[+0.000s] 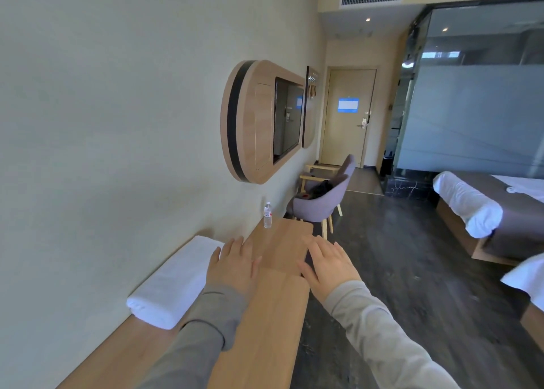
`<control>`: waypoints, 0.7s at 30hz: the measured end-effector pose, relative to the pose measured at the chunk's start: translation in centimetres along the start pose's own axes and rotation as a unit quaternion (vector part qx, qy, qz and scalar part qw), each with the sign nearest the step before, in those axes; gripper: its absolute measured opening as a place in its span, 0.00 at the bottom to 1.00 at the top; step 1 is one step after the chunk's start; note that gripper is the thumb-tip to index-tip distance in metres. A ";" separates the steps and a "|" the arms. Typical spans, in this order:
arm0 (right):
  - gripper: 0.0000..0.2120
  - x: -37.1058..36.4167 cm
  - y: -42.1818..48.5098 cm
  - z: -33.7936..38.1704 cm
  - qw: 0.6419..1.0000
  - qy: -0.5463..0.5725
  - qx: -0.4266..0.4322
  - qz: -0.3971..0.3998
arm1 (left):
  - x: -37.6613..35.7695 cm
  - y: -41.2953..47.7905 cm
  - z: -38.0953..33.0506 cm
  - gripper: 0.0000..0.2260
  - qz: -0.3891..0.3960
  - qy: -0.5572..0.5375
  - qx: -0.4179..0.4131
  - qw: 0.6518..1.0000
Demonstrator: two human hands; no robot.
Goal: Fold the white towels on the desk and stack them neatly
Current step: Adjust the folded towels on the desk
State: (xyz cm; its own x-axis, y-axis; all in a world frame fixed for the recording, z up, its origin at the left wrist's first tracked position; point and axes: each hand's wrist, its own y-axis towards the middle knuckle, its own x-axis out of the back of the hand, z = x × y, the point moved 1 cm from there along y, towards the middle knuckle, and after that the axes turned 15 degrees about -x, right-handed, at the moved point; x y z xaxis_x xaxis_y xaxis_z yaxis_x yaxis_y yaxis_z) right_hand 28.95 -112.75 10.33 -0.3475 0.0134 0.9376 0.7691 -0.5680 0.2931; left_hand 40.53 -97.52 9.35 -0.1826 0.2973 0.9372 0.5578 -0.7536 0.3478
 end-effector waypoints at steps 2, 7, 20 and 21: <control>0.26 -0.3 1.5 -1.3 1.000 -0.004 -0.001 -0.002 | -0.8 1.9 -0.6 0.22 0.001 0.009 -0.002 1.000; 0.27 -0.9 6.4 -5.6 1.000 -0.005 0.003 0.008 | -2.5 7.0 -2.7 0.23 -0.009 0.029 0.004 1.000; 0.27 -2.3 20.2 -12.3 0.994 0.017 0.112 0.013 | -5.8 17.3 -5.6 0.23 -0.007 0.063 0.105 0.992; 0.27 -2.6 20.7 -12.0 0.992 0.024 0.126 0.015 | -6.1 17.2 -5.1 0.22 -0.004 0.072 0.119 0.990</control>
State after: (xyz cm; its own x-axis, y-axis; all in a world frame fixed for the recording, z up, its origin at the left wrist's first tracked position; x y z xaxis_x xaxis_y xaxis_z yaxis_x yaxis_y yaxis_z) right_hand 39.36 -134.39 11.73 -0.3427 -0.0436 0.9384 0.8872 -0.3436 0.3080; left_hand 47.09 -115.31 9.82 -0.2930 0.2030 0.9343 0.7277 -0.5865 0.3556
